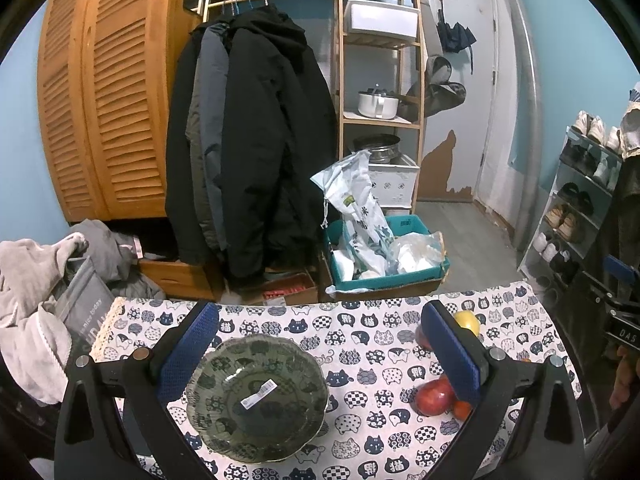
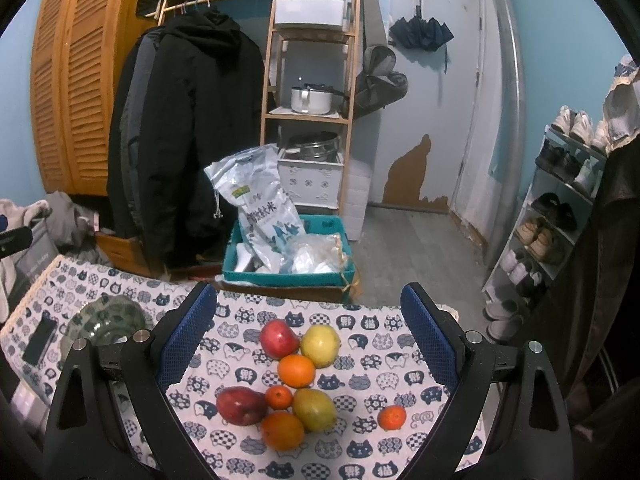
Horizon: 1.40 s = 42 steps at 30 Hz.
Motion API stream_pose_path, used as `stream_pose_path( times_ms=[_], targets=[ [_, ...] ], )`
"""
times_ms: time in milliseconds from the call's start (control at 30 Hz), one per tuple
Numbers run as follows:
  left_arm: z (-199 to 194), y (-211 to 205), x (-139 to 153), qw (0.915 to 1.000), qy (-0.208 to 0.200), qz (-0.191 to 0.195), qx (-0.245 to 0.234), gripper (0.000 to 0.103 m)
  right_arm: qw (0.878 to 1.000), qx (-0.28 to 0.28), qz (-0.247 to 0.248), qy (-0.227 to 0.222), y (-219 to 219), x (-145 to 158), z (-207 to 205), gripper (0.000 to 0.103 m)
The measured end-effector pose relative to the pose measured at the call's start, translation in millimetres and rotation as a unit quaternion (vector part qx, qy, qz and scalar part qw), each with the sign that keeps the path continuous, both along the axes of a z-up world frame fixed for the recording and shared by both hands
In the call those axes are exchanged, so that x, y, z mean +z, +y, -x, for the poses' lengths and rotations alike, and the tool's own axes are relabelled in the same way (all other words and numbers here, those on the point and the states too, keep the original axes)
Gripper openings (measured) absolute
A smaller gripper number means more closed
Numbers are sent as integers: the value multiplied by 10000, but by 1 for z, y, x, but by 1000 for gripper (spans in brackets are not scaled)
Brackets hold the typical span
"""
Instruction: Organize fruits
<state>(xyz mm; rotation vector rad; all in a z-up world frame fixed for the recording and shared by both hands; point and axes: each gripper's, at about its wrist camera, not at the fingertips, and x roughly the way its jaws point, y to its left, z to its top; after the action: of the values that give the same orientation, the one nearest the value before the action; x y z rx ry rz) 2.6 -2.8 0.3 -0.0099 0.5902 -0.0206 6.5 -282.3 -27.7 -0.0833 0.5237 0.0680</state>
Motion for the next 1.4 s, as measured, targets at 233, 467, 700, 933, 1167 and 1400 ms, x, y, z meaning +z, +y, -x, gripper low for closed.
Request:
stream_pose_path(
  times_ms=[233,467,700,933,1167,1400],
  targets=[
    [-4,-4,-4,10000,56,31,-46,102,9999,-79,-21,60,-17,-7,5,92],
    [-12,-13,-13,9998,176,55,-120,102,9995,-242,-1,193,-32,-13,-1,92],
    [-31,-33,-46,9966,725,93,-367,102,9966,-514,52,637,-55,-37,-15,91],
    [-47,-58,-85,9884,1368,99,-658,102,9901,-771,38,1175,-82,-72,-29,91],
    [-63,-88,-125,9791,1846,28,-851,102,9793,-879,-259,1806,-105,-112,-46,91],
    [-81,-118,-169,9655,2366,63,-1089,102,9668,-1016,-269,2329,-123,-154,-57,91]
  ],
)
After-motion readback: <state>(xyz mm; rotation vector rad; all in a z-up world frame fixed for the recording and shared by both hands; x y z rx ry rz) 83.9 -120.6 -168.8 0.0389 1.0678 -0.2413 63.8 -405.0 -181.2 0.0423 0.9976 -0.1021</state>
